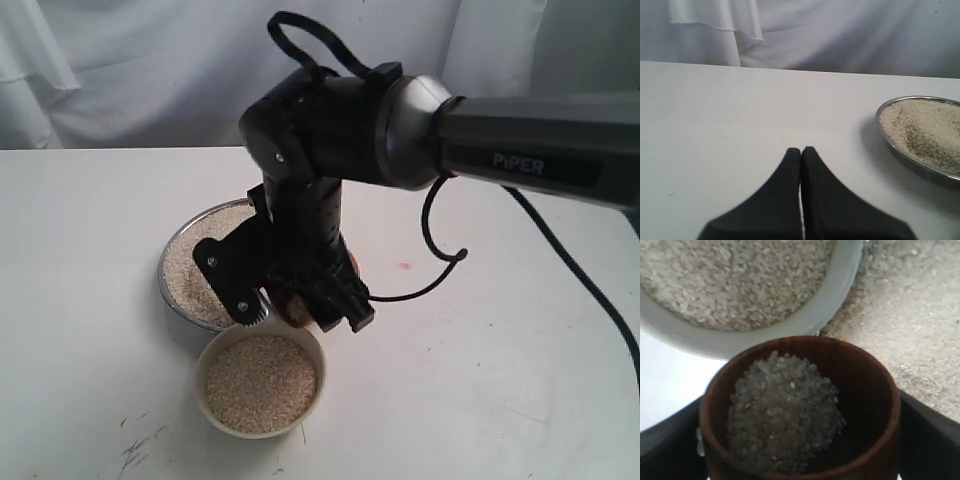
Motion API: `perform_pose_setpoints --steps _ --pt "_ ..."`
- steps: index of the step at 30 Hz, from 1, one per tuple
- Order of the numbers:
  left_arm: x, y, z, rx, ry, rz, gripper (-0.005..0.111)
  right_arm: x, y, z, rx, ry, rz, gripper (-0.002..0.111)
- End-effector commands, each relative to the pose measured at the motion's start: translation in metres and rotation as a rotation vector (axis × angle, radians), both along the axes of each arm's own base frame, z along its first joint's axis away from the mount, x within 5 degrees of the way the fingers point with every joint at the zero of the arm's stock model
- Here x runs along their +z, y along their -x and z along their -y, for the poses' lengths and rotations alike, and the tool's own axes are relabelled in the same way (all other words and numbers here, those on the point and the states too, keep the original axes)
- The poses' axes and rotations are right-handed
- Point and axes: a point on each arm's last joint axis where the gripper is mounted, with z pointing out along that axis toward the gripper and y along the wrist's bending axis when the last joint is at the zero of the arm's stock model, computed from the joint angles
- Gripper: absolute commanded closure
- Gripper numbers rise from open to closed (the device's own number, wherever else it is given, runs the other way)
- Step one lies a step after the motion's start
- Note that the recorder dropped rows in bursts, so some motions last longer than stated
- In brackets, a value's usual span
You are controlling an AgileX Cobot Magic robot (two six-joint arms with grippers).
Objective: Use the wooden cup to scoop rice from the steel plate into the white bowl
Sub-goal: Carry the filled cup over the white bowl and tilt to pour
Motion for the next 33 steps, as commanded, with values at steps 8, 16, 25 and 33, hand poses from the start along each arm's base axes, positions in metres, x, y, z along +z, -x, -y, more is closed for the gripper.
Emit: perform_pose_setpoints --steps 8,16,25,33 --pt "-0.001 0.0 0.0 0.002 0.002 0.006 0.107 0.001 0.03 -0.017 0.065 0.09 0.18 0.108" --pt "-0.001 0.0 0.0 0.002 0.002 0.006 0.107 0.005 0.053 -0.029 0.124 0.172 0.278 0.108" --pt "-0.001 0.0 0.0 0.002 0.002 0.006 0.107 0.008 0.07 -0.037 0.199 0.24 0.382 0.108" --pt "-0.001 0.0 0.0 0.002 0.002 0.006 0.107 -0.015 0.077 -0.027 0.253 0.326 0.436 0.108"
